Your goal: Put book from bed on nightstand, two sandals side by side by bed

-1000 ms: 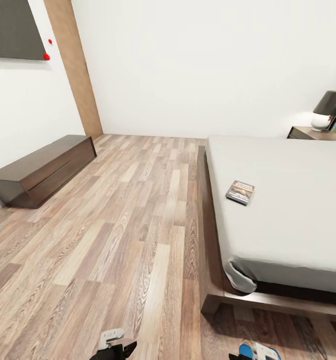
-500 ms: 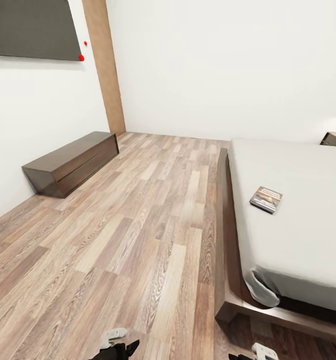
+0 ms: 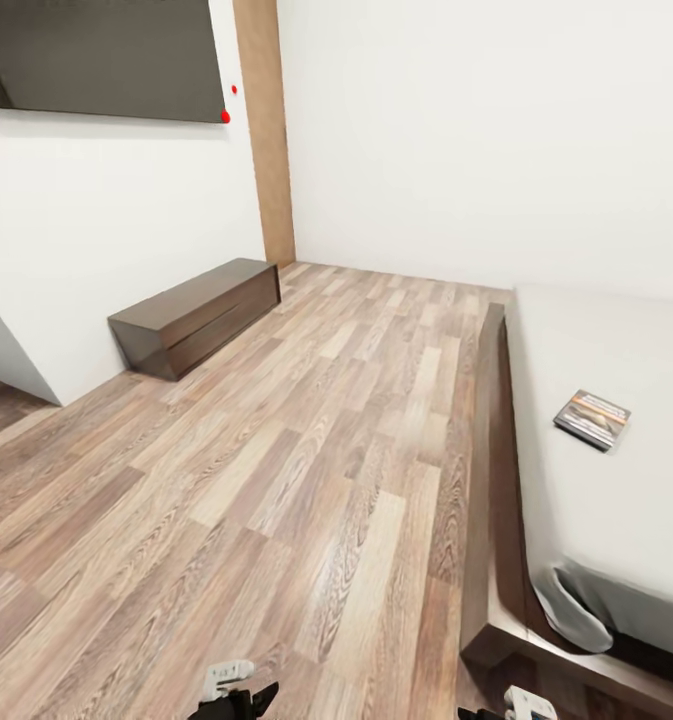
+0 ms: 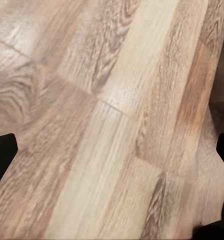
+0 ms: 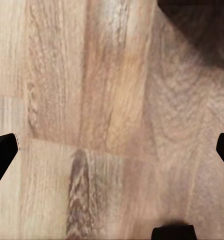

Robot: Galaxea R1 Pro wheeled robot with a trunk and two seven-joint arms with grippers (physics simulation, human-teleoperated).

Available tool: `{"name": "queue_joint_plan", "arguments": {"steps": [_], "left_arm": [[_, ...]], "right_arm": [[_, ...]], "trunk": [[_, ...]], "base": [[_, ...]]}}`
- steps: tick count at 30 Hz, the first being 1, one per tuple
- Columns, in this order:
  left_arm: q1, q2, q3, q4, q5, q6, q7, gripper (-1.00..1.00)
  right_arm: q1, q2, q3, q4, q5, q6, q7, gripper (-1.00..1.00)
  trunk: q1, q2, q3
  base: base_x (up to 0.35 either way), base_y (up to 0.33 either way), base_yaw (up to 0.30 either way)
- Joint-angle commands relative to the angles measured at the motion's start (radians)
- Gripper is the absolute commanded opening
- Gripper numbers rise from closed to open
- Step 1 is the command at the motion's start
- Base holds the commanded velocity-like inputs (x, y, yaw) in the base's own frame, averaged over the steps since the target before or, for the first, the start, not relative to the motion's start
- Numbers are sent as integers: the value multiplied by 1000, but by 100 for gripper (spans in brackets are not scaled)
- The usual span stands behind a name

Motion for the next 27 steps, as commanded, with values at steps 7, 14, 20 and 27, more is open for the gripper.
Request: {"name": "queue_joint_plan", "arguments": {"steps": [7, 14, 20, 27], "left_arm": [[-1, 0, 7, 4, -4, -12, -6, 100], [-1, 0, 7, 5, -4, -12, -6, 100], [-1, 0, 7, 5, -4, -12, -6, 100], [-1, 0, 7, 5, -4, -12, -6, 100]], "right_arm": [[0, 0, -2, 0, -8, 1, 6, 100], [0, 0, -2, 0, -6, 2, 6, 100], [0, 0, -2, 0, -5, 2, 6, 100], [0, 0, -2, 0, -4, 2, 6, 100]], "trunk": [[0, 0, -1], [0, 0, -1], [0, 0, -1], [0, 0, -1]], "base": [[0, 0, 276], [0, 0, 276], [0, 0, 277], [0, 0, 276]]}}
